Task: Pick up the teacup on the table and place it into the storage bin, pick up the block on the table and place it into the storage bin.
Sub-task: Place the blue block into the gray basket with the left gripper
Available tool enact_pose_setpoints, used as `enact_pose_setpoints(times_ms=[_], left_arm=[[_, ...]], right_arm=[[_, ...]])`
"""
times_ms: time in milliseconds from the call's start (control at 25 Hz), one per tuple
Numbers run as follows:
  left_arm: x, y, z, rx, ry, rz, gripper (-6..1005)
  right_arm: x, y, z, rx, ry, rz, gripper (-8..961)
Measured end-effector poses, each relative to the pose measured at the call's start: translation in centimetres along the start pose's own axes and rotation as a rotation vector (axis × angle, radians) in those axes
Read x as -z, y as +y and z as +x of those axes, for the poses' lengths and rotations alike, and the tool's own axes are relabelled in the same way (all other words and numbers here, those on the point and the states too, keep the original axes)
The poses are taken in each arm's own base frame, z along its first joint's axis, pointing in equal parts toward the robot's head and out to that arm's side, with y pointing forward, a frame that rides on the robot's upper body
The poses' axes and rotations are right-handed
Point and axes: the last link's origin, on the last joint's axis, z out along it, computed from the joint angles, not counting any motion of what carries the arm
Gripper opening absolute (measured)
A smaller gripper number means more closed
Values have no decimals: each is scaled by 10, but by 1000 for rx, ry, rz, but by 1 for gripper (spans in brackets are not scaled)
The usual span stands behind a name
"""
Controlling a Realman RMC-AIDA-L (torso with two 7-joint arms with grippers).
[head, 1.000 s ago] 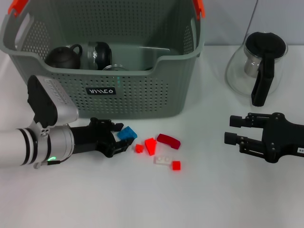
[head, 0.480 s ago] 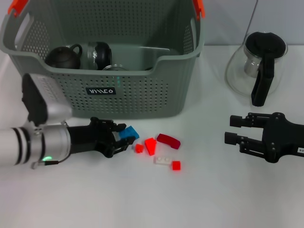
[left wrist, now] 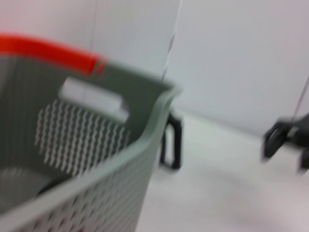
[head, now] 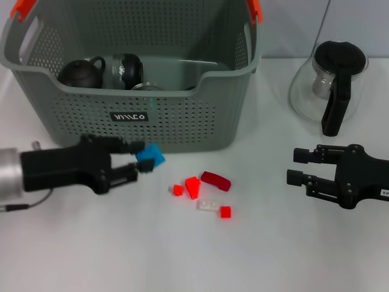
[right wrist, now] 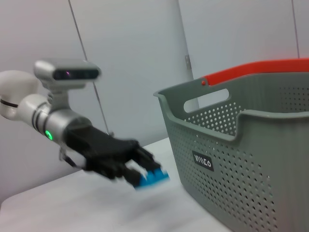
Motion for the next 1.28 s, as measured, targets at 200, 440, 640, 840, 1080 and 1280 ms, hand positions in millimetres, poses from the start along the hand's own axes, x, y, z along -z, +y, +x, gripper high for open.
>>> enact_pose_setpoints(times_ms=[200, 440, 640, 840, 1080, 1280], left_arm=[[23, -2, 40, 33, 205, -49, 397], [27, -27, 101, 103, 291, -41, 398], [15, -55, 149, 152, 205, 98, 398], [-16, -87, 166, 210, -5, 308, 399], [-36, -109, 149, 273, -183, 499, 422], [-34, -107, 141, 286, -184, 509, 452]], right_arm=[[-2, -1, -2, 3, -2, -5, 524], [-4, 0, -3, 7, -3, -10, 524], [-5, 0, -3, 6, -6, -12, 523], [-7, 2, -3, 5, -6, -19, 523], [-7, 2, -3, 7, -7, -20, 524], [-7, 2, -3, 7, -8, -19, 523]])
